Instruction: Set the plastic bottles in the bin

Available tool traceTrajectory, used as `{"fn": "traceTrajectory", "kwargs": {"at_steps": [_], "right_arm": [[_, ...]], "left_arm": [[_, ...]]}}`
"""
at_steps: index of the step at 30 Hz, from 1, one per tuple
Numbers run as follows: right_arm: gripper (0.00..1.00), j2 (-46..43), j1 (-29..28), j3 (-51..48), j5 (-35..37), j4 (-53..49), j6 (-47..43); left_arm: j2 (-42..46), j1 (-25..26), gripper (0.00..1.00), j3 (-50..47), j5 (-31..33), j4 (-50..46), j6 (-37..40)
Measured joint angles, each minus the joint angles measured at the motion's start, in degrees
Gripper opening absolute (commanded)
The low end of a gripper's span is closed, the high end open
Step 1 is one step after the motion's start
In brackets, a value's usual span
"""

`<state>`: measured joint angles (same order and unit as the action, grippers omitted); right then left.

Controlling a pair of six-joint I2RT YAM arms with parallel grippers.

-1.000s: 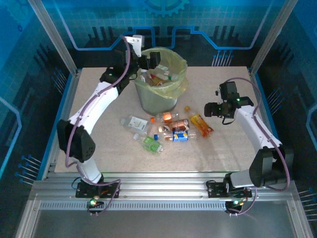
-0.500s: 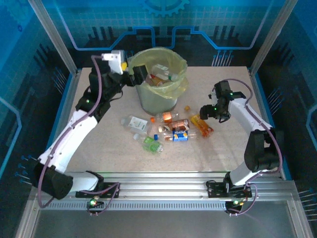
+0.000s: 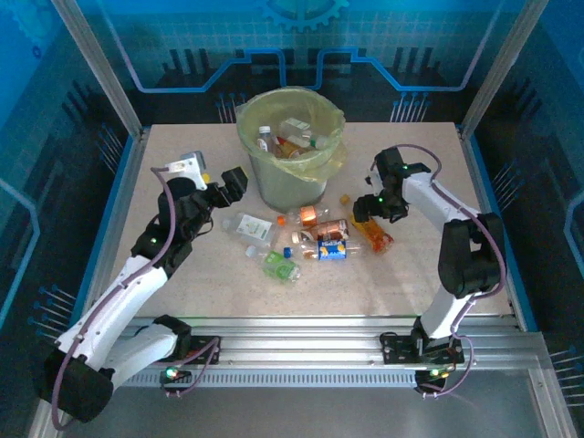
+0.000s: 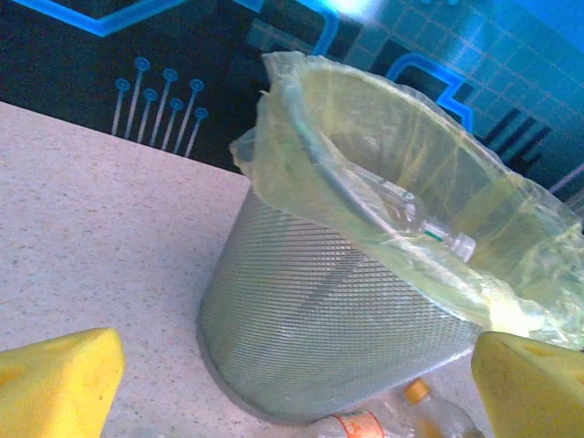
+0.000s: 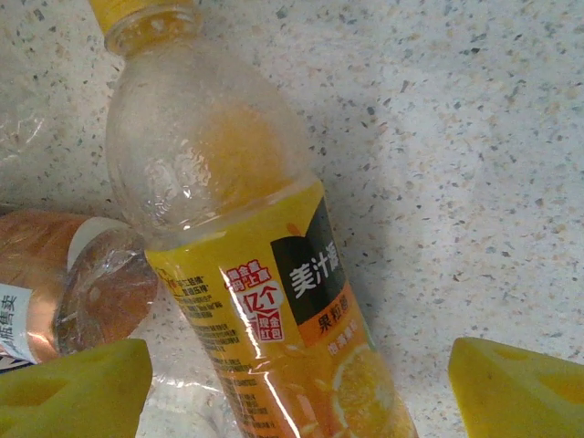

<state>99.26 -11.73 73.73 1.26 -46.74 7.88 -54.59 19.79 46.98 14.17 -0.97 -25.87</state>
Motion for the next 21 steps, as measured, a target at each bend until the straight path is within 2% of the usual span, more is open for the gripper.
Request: {"fn": "traceTrajectory", "kwargs": {"at_steps": [7,21], "right_arm": [[0.86,2.14,0.00,0.00,-0.15,0.07,-0.04],[0.82,7.32,0.46,0.22,-0.26,0.57,0.24]], "left_arm": [[0.44,-0.15,0.99,-1.51,3.06,-0.04,-1.49],[0.11,-0.20,0.99,-1.51,3.65,-0.04,-2.73]]}}
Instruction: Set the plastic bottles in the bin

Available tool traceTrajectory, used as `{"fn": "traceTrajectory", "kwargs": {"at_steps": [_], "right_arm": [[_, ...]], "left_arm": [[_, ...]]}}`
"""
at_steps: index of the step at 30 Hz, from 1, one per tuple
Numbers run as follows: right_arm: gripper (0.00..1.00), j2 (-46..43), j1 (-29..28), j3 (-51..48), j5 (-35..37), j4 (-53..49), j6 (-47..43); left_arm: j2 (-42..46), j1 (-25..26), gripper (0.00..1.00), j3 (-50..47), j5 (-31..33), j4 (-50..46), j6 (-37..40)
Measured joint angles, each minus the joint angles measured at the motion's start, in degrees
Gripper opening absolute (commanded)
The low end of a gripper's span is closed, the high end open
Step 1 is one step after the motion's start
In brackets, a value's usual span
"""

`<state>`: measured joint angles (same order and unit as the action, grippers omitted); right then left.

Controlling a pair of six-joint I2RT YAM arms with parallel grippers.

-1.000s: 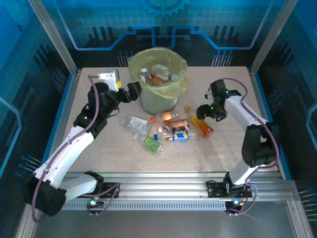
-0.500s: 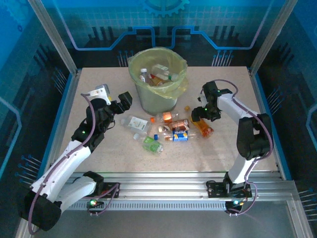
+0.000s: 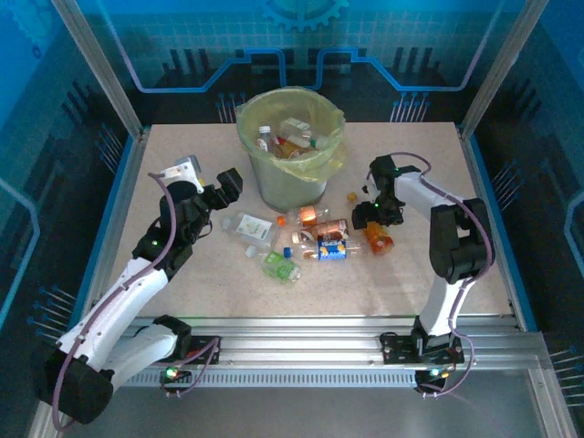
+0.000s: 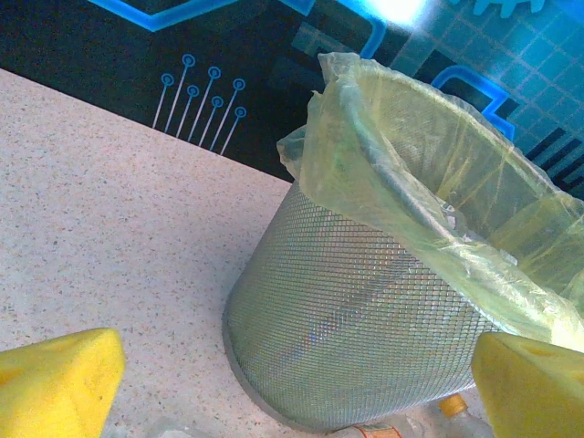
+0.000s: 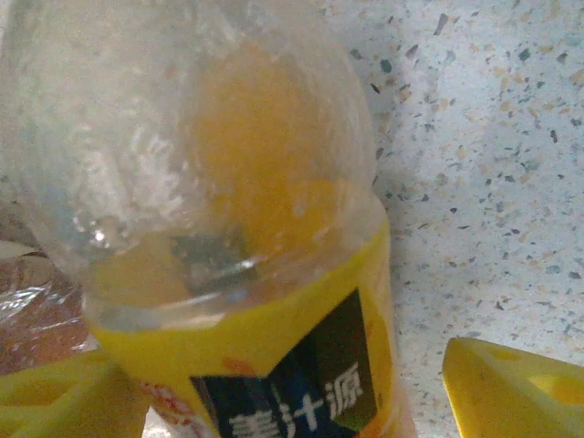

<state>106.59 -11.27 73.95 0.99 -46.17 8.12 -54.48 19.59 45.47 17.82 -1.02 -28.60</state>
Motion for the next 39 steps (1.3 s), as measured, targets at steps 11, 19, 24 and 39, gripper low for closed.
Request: {"fn": "traceTrajectory", "kwargs": {"at_steps": [11,19,24,39], "right_arm": [[0.81,3.32,2.29,2.56,0.26,0.55,1.05],[0.69,6.71,2.34,4.70,0.48,0.66,1.44],[0.58,7.34,2.34,4.94,1.22,0.72,1.31],[0.43,-1.16,1.90,5.25,10.32,-0.26,1.49]], "left_arm": [[0.00,-0.37,0.99,0.00,0.00,0.00,-0.02],[-0.83,-0.46,0.99,0.00,-0.02,-0.02,-0.07],[-1.14,-0.85,0.99,0.00,0.00,-0.04,-0.24],[-1.62,-1.55,0.99,0.00,0.15,-0.46,-2.14]]}}
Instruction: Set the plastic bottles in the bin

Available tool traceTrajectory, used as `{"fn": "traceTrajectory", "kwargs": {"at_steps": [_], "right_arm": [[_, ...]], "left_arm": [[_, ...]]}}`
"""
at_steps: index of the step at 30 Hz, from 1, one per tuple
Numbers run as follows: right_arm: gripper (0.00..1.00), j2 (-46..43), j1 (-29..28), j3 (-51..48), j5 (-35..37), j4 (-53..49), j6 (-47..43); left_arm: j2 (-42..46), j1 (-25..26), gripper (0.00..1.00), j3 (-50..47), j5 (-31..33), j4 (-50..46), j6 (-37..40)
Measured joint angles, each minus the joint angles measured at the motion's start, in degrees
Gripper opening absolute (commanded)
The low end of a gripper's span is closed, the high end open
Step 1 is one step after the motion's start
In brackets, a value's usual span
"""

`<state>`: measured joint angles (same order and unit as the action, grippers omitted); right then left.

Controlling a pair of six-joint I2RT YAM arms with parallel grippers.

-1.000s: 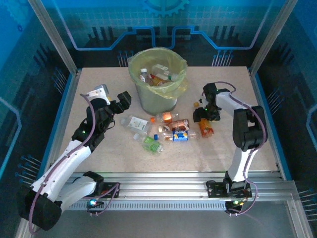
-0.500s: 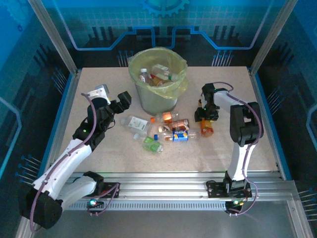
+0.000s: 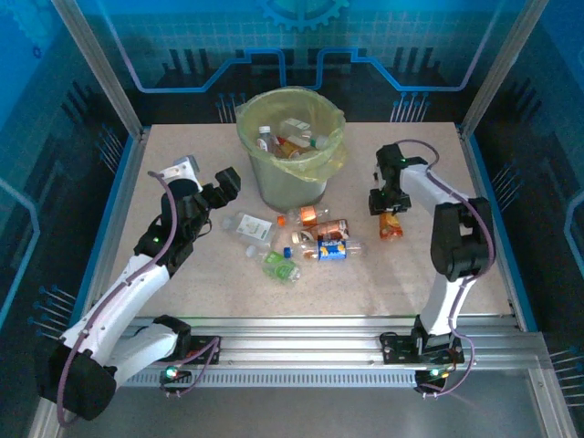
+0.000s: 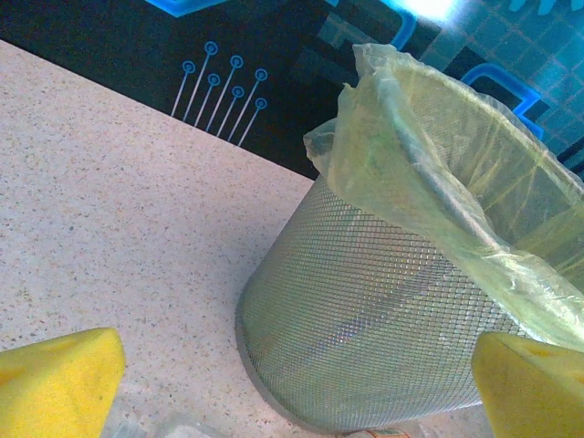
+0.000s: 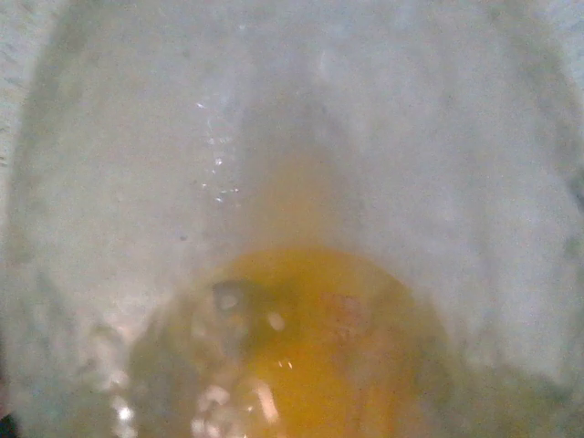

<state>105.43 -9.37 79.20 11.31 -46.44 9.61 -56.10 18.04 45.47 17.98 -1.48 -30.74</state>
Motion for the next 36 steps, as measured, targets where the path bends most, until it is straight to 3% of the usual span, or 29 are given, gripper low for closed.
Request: {"fn": "traceTrajectory", "kwargs": {"at_steps": [10,17,25,36], "right_arm": [[0.41,-12.79,-4.55,8.33,3.15,-2.27,0.68],[0.41,-16.24,-9.01,17.90,3.17,-1.73,0.42],[0.41,-14.84,-14.03,30.27,2.60,0.20,-1.77],[0.41,-2.49,-18.34,49.16,2.32,1.97,-4.11]], "left_arm": [[0.00,-0.37,0.99,-0.37,0.68,-0.04,-1.86],[-0.02,-0.44,0.99,-1.44,0.68,-0.37,-2.84],[-0.02,-0.70,0.99,-1.77,0.66,-0.35,-3.50],[-0.11,-0.70,0.99,-1.81,0.09,-0.22,-3.89]]}}
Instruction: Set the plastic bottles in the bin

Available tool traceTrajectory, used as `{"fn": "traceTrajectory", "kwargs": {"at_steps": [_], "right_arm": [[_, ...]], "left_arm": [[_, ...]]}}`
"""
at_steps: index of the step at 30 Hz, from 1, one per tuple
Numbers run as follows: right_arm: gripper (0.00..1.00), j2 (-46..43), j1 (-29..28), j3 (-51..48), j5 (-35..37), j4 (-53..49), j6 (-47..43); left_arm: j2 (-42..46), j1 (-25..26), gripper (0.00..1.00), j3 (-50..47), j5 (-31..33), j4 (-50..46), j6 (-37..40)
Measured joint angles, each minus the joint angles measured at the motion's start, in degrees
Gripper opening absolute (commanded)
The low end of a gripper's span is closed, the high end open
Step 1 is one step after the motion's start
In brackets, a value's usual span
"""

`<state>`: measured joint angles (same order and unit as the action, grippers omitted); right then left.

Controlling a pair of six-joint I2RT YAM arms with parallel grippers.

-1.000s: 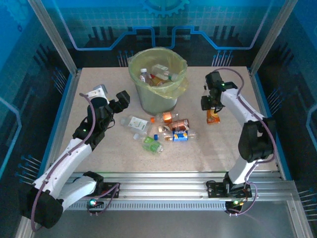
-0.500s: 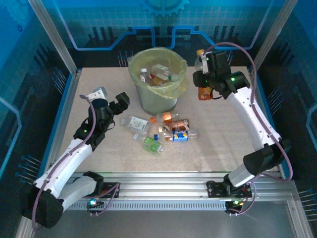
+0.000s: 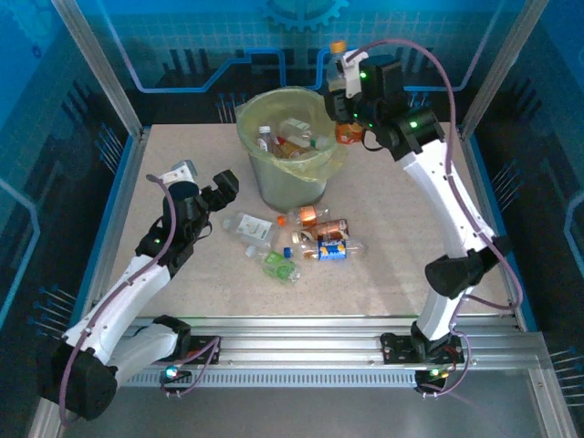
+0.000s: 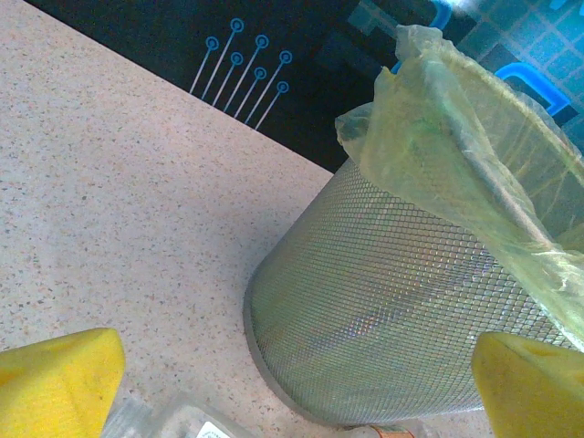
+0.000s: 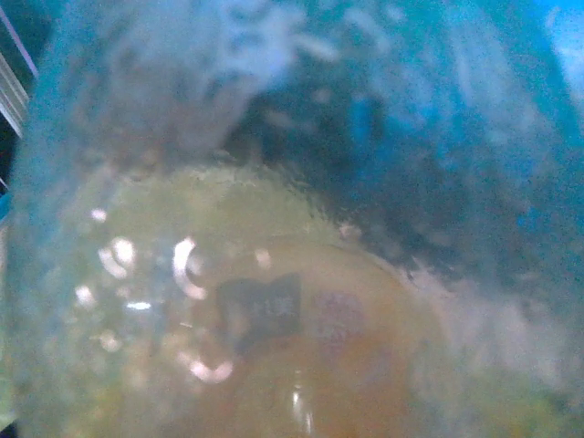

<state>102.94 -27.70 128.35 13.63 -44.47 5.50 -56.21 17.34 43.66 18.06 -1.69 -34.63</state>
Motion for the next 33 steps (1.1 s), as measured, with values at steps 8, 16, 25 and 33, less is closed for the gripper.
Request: {"fn": "traceTrajectory", "kwargs": {"at_steps": [8,16,25,33], "right_arm": [[0.41,8.74,-1.84,8.94,-1.88,0.39,-0.20],[0.41,16.11,-3.26,15.87,-3.91,1.31,-0.15],[0.43,24.76,-3.80,20.85,-5.84,1.40,0.66],[0.46,28.22,-3.87,21.22,-6.64,-1.46,1.97]], "left_arm": [[0.00,0.00,0.99,-0.17,-1.40,0.26,-1.33],[0.00,0.00,0.99,-0.74,-3.06,0.57,-1.70],[0.00,0.00,0.99,-0.74,-3.54,0.70,-2.54],[-0.44,0.00,0.99,-0.74,-3.56,0.70,-2.58]]}}
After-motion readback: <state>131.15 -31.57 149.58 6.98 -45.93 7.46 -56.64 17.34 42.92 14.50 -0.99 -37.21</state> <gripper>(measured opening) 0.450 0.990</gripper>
